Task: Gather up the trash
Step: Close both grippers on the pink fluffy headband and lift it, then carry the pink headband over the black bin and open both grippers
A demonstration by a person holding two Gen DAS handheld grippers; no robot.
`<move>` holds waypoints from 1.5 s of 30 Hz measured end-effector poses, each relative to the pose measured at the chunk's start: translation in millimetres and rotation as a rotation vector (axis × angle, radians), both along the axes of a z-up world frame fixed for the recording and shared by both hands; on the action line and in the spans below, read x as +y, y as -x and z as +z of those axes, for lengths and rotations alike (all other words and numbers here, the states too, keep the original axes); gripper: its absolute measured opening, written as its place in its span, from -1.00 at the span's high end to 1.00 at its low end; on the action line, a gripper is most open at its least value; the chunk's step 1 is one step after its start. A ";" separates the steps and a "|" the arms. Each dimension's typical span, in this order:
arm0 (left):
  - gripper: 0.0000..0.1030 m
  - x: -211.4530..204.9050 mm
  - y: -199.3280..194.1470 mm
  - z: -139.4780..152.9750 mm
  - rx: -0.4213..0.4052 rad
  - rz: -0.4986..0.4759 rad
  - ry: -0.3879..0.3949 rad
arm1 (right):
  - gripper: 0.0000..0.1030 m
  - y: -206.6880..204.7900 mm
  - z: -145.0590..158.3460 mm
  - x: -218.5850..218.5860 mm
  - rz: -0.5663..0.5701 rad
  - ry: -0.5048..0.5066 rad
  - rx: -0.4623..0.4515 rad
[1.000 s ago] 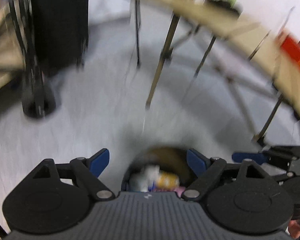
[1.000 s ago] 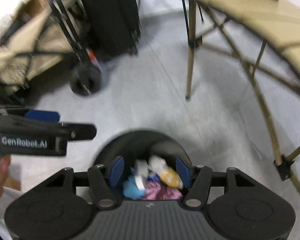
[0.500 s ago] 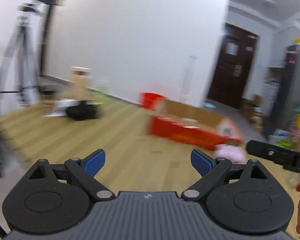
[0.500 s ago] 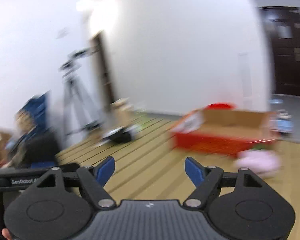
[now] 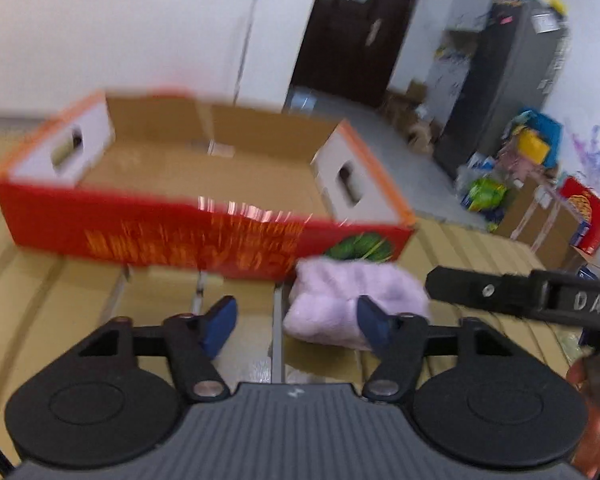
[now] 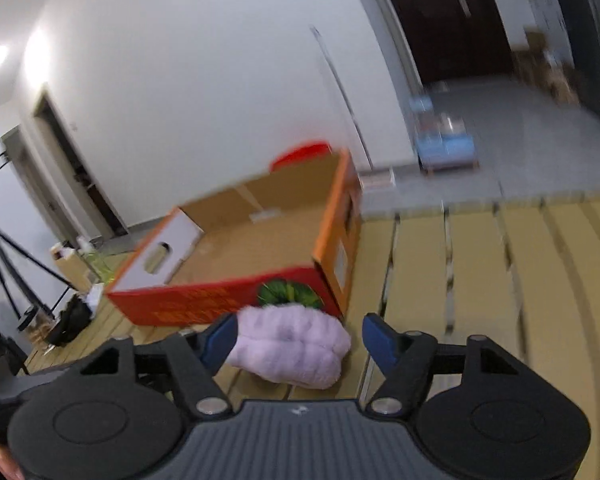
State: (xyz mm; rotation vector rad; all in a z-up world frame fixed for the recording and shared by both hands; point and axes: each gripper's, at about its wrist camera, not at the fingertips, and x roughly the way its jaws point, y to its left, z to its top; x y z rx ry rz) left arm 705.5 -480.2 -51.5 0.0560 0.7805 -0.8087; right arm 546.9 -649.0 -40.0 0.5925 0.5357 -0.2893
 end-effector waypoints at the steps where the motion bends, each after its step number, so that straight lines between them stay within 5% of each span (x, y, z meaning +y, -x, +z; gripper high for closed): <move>1: 0.22 -3.0 -5.7 -7.5 0.036 0.002 0.007 | -0.13 -3.1 -11.5 2.8 -0.013 -0.038 0.011; 2: 0.65 -0.1 -7.5 -12.4 0.065 -0.007 0.018 | 0.04 -9.1 -22.2 3.1 -0.016 -0.073 0.020; 3: 0.70 0.7 -8.4 -17.1 0.083 -0.028 0.033 | 0.30 -12.2 -32.5 4.2 -0.022 -0.110 0.034; 5: 0.76 -0.6 -2.8 -18.0 0.034 -0.049 0.036 | 0.49 -15.0 -44.3 1.4 -0.025 -0.147 0.019; 11: 0.80 -1.7 2.6 -13.0 -0.003 -0.080 0.017 | 0.61 -13.0 -43.1 7.4 -0.026 -0.101 0.017; 17: 0.81 27.5 25.6 24.8 -0.077 -0.075 0.040 | 0.64 -2.2 -10.3 26.1 0.027 -0.058 -0.011; 22: 0.81 111.0 58.6 77.2 -0.178 -0.024 0.076 | 0.64 3.2 36.8 76.4 0.148 -0.047 -0.084; 30: 0.82 318.9 124.0 117.0 -0.228 0.251 0.036 | 0.64 -28.9 84.1 257.8 0.517 -0.032 -0.114; 37: 0.82 479.4 189.8 62.2 -0.116 0.480 -0.002 | 0.63 -32.0 56.0 436.0 0.828 -0.006 0.004; 42: 0.82 532.6 208.8 -6.7 0.064 0.561 -0.001 | 0.63 -19.9 -3.8 527.6 0.953 0.087 0.159; 45: 0.82 542.8 209.3 -55.5 0.208 0.587 -0.029 | 0.63 -14.9 -53.3 546.7 0.981 0.081 0.283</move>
